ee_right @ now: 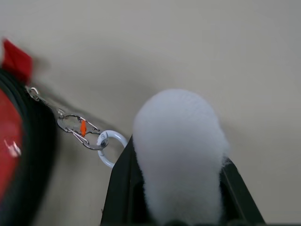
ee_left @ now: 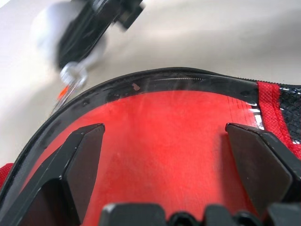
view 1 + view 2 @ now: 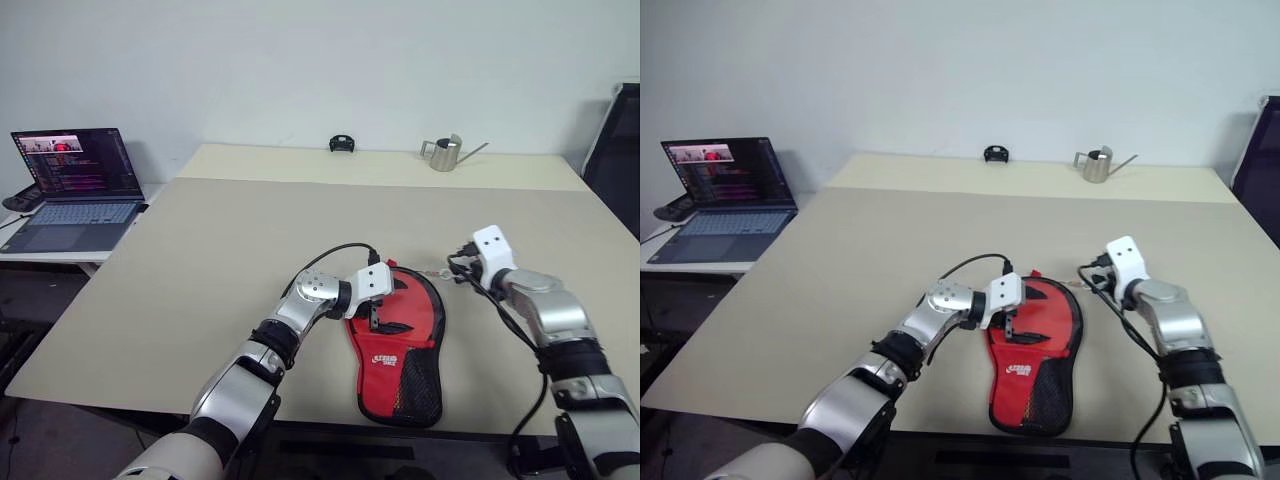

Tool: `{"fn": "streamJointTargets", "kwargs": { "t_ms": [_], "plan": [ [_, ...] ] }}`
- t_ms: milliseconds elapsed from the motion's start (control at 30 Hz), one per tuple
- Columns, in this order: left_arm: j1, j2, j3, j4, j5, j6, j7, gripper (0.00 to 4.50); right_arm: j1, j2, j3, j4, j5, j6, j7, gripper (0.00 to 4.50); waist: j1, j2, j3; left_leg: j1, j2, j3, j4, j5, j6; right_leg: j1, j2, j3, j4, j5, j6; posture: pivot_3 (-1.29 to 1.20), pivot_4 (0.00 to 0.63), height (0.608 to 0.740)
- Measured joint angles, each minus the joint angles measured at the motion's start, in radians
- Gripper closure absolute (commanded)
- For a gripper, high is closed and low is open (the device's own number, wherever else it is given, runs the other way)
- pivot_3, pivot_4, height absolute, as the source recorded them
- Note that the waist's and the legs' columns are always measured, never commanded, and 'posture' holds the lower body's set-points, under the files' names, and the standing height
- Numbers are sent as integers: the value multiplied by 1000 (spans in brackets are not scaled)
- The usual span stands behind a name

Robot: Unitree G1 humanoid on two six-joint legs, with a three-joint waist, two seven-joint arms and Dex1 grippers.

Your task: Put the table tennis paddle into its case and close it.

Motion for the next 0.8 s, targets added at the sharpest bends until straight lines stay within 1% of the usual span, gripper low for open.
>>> {"fn": "streamJointTargets", "kwargs": {
  "t_ms": [67, 233, 333, 500, 633, 700, 800],
  "plan": [
    [0, 1, 0, 1, 1, 0, -2, 0, 63, -49, -10, -96, 14, 57, 26, 3954, -1, 0, -1, 0, 0, 0, 0, 0, 1, 0, 0, 0, 0, 0, 0, 0, 150, 740],
    [2, 5, -1, 3, 1, 0, -7, 0, 308, -198, -58, -446, 122, 259, 145, 3954, -2, 0, -1, 1, 0, 0, 0, -1, 2, 2, 0, 0, -1, 0, 1, 0, 150, 740],
    [3, 9, -1, 4, 2, -1, -9, 0, 412, -244, -99, -610, 195, 361, 185, 3954, -2, 0, -2, 2, 0, 0, 0, -1, 2, 3, 0, 0, -1, -1, 1, 0, 150, 740],
    [11, 9, -1, 3, 2, -11, -9, 0, 538, -288, -164, -794, 301, 473, 233, 3954, -2, -3, -5, 3, 1, 0, 0, -2, 3, 4, 1, 0, -2, -1, 1, 0, 150, 740],
    [16, 7, -1, 2, 2, -15, -14, 0, 671, -363, -173, -942, 373, 479, 298, 3957, -1, -5, -7, 3, 1, 0, -1, -3, 4, 4, 1, 0, -3, -2, 2, 0, 150, 740],
    [21, 1, -1, 2, 2, -16, -23, 0, 747, -438, -174, -1016, 371, 415, 329, 3978, -1, -7, -8, 2, 0, 0, -1, -3, 4, 5, 1, -1, -4, -2, 3, 0, 150, 740],
    [26, -8, -5, 2, 2, -16, -32, 0, 832, -504, -174, -1085, 356, 323, 359, 3985, 8, -8, -13, 2, 0, -2, -1, -4, 5, 6, 1, -3, -7, -3, 4, 0, 150, 740]
  ]
}}
